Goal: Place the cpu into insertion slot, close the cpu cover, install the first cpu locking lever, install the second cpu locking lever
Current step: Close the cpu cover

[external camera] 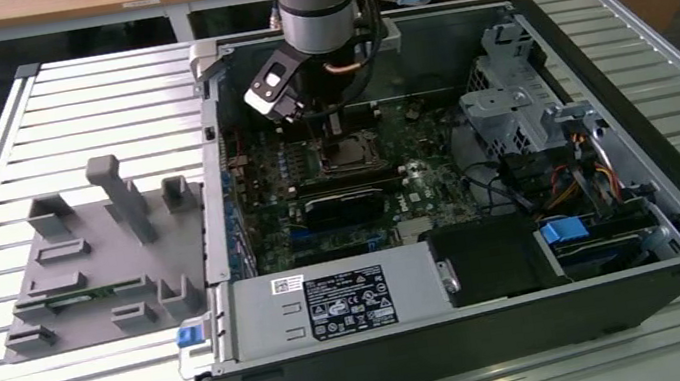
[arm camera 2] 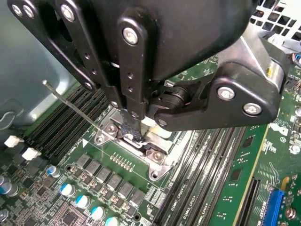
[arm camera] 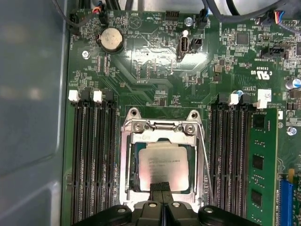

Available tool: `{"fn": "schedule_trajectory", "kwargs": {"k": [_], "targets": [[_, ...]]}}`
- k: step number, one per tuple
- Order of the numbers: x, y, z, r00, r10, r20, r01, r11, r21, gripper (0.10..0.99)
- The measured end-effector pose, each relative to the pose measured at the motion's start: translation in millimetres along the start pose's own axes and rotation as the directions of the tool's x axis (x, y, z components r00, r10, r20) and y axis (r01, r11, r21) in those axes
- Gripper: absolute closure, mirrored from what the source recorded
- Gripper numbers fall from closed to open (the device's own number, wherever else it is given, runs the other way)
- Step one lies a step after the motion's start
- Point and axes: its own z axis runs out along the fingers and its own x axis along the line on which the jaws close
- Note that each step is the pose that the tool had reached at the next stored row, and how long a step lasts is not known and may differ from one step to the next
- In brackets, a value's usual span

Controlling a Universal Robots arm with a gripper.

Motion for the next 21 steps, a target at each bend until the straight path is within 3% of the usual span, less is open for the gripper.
{"fn": "schedule_trajectory", "kwargs": {"k": [10,13,16,21], "targets": [[-0.1,-0.9,4.3,1.0000,0.000,0.0008,0.000,1.0000,0.001,0.980],[0.0,2.7,5.3,1.0000,0.000,-0.0001,0.000,1.0000,0.000,0.980],[-0.1,9.9,5.7,1.0000,0.000,-0.0050,0.000,1.0000,0.000,0.980],[0.0,12.0,4.9,0.9999,-0.003,-0.0159,0.003,1.0000,0.000,0.980]]}}
